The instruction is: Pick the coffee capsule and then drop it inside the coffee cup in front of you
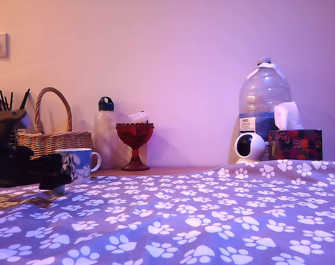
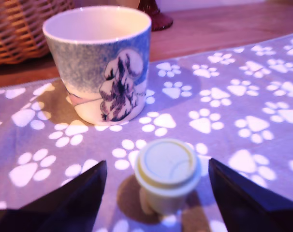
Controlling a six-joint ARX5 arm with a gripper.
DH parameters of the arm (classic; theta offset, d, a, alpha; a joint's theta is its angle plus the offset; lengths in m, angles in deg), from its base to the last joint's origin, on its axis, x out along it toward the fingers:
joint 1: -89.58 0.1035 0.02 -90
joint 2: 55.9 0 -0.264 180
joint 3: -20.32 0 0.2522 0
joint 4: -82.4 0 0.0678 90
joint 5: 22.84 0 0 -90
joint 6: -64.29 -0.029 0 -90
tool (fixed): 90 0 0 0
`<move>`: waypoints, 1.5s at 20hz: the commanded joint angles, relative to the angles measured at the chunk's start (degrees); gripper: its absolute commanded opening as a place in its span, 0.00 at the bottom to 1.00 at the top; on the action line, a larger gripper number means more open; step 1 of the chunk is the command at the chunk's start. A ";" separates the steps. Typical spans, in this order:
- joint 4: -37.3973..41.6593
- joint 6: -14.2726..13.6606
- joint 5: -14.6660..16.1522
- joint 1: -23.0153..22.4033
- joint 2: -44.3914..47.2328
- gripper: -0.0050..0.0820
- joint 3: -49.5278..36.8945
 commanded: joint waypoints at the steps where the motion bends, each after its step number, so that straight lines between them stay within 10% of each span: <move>1: -0.35 -0.46 0.13 0.11 1.88 0.76 1.20; 8: -1.29 -0.46 0.13 0.11 2.38 0.70 2.27; 13: -1.29 -0.42 1.05 0.11 2.34 0.19 2.27; 30: -13.46 -0.44 2.99 0.11 -14.69 0.17 2.27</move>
